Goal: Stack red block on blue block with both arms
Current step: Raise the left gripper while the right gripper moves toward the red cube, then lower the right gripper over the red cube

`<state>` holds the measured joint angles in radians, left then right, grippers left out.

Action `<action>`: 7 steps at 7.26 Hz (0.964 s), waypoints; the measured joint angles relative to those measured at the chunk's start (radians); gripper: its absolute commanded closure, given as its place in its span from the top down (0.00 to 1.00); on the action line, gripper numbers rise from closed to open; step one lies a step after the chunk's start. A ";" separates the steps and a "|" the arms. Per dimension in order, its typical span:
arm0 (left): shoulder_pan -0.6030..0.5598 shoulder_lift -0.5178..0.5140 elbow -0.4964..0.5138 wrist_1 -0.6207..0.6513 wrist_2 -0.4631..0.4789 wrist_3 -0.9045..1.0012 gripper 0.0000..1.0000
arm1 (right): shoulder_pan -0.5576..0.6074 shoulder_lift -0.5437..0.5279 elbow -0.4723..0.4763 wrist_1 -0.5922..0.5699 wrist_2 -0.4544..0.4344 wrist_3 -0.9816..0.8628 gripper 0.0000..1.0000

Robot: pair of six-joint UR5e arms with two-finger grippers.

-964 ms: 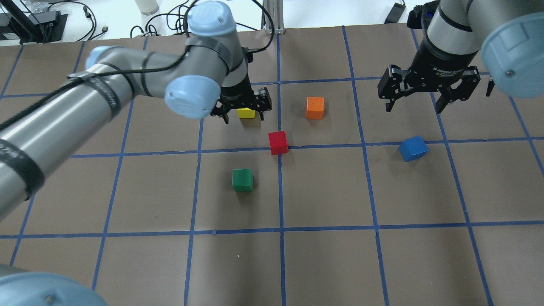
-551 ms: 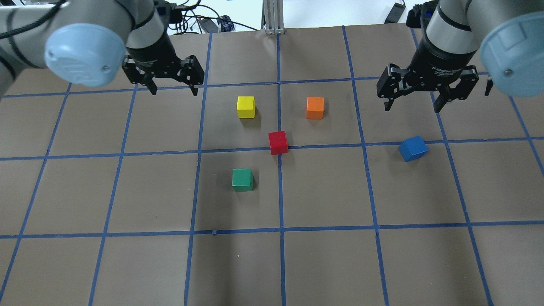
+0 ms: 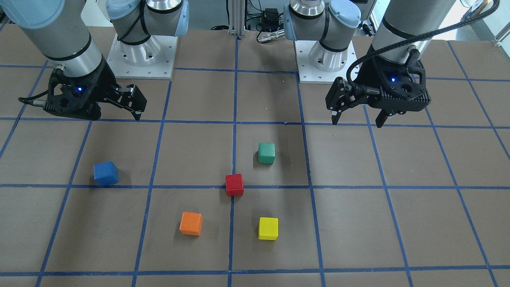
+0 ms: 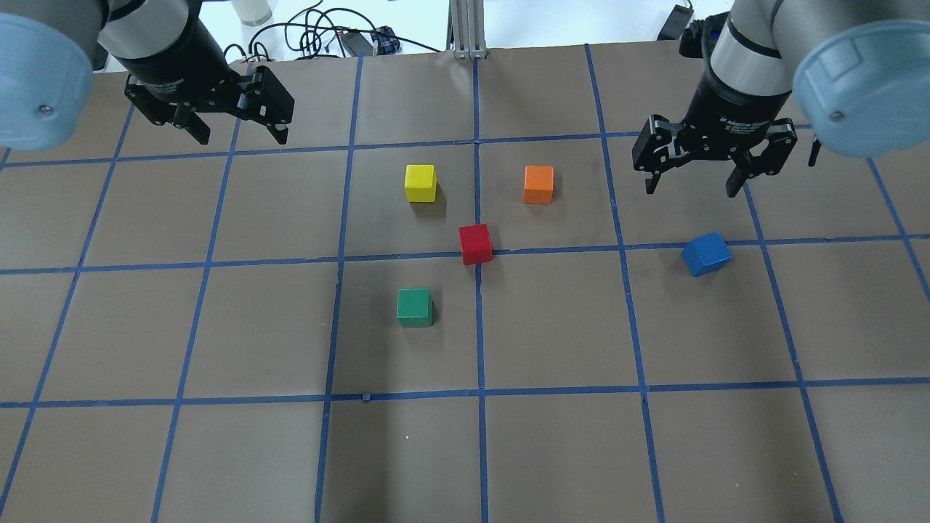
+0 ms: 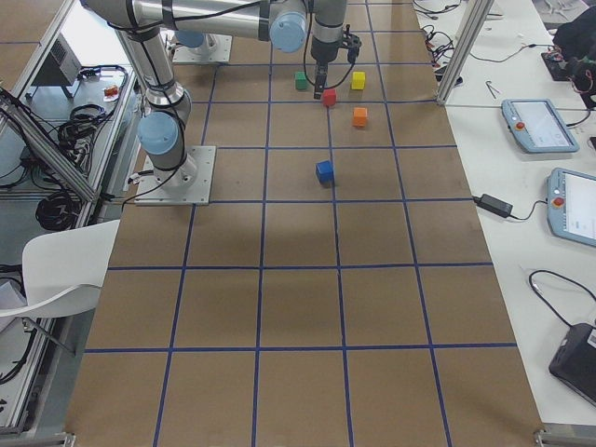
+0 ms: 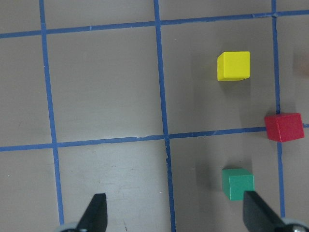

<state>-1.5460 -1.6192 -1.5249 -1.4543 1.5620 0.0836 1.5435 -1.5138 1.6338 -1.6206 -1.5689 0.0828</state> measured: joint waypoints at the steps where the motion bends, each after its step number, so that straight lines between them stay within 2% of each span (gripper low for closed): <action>1: 0.000 -0.004 0.005 -0.007 0.003 0.001 1.00 | 0.005 0.032 -0.003 -0.034 0.030 0.004 1.00; 3: 0.006 0.008 0.022 -0.059 0.010 0.001 1.00 | 0.043 0.091 -0.003 -0.123 0.091 0.009 1.00; 7: 0.007 0.002 0.044 -0.096 0.035 -0.016 1.00 | 0.236 0.205 -0.003 -0.293 0.024 0.154 1.00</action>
<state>-1.5391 -1.6167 -1.4808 -1.5500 1.5969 0.0679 1.7795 -1.3083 1.6306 -1.9133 -1.5447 0.2367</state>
